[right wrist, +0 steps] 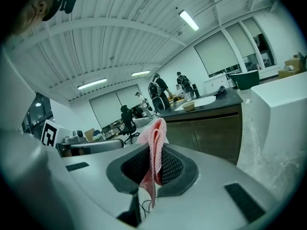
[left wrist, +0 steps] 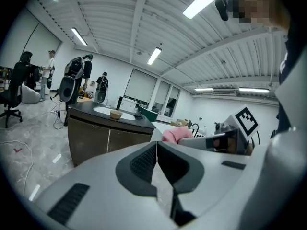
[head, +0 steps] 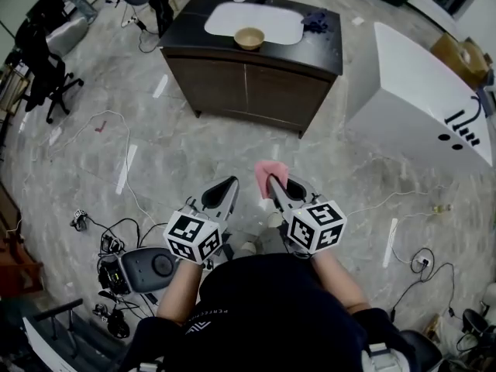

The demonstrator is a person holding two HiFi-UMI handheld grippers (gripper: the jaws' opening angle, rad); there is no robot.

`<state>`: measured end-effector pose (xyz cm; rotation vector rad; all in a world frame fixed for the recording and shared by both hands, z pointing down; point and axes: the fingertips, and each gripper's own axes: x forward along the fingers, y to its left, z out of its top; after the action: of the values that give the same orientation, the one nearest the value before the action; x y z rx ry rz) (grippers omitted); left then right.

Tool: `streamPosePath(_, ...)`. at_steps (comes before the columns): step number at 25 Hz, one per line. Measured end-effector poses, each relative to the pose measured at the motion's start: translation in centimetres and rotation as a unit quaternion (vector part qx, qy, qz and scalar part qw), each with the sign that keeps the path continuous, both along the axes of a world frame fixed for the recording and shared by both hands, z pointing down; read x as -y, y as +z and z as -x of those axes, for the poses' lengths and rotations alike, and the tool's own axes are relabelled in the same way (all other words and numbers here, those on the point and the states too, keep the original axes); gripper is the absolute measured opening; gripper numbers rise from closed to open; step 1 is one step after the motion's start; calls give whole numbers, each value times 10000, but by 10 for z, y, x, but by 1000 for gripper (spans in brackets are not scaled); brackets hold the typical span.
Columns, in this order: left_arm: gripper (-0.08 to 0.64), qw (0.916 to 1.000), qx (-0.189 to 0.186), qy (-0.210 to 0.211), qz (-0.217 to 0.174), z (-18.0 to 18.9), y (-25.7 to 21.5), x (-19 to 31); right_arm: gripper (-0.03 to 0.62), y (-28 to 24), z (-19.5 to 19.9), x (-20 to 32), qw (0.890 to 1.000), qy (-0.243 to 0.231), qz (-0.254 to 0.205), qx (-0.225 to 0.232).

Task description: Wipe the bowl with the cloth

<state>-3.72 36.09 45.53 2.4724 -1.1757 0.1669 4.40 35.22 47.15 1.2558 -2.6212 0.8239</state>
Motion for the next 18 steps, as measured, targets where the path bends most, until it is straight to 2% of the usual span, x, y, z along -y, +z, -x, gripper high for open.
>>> streamPosePath(10, 8, 9999, 12, 35, -142, -56, -7, 73, 48, -5, -41, 72, 9989, -447, -98, -58)
streamPosePath(18, 9, 9996, 112, 247, -26, -88, 5, 103, 48, 9, -56, 106, 9978, -655, 99, -61)
